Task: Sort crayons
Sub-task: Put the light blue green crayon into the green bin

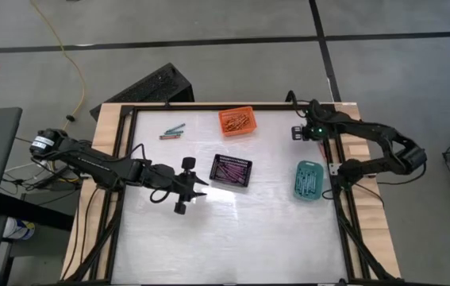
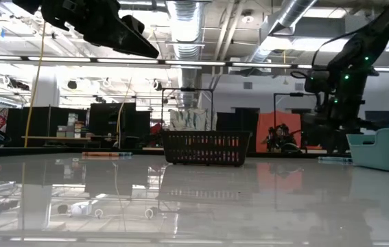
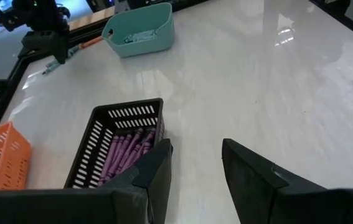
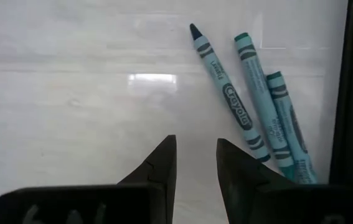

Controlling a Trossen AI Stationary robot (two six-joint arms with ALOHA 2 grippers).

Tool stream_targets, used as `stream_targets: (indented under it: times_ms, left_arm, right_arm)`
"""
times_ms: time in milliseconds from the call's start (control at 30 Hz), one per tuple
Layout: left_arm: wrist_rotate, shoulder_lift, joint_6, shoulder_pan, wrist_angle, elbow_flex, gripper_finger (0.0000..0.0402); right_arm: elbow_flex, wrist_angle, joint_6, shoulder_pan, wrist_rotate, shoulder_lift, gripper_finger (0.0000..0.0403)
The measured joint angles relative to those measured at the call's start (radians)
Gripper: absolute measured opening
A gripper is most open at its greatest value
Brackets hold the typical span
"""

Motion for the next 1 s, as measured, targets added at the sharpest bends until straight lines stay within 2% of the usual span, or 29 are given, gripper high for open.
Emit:
stream_targets:
  times_ms: [400, 600, 800, 1000]
  left_arm:
    - [-0.002, 0.000, 0.006, 0.000, 0.028, 0.000, 0.0132]
    - [0.026, 0.000, 0.017, 0.000, 0.026, 0.000, 0.0132]
    - [0.062, 0.000, 0.028, 0.000, 0.024, 0.000, 0.0132]
    - [0.072, 0.000, 0.051, 0.000, 0.025, 0.000, 0.0132]
  right_arm:
    - [-0.001, -0.019, 0.129, -0.034, 0.008, 0.002, 0.0107]
    - [-0.001, -0.049, 0.243, -0.037, 0.091, 0.002, 0.0107]
    - [0.000, 0.013, 0.311, -0.037, 0.096, 0.002, 0.0107]
    - [0.001, 0.008, 0.443, -0.039, 0.169, 0.002, 0.0107]
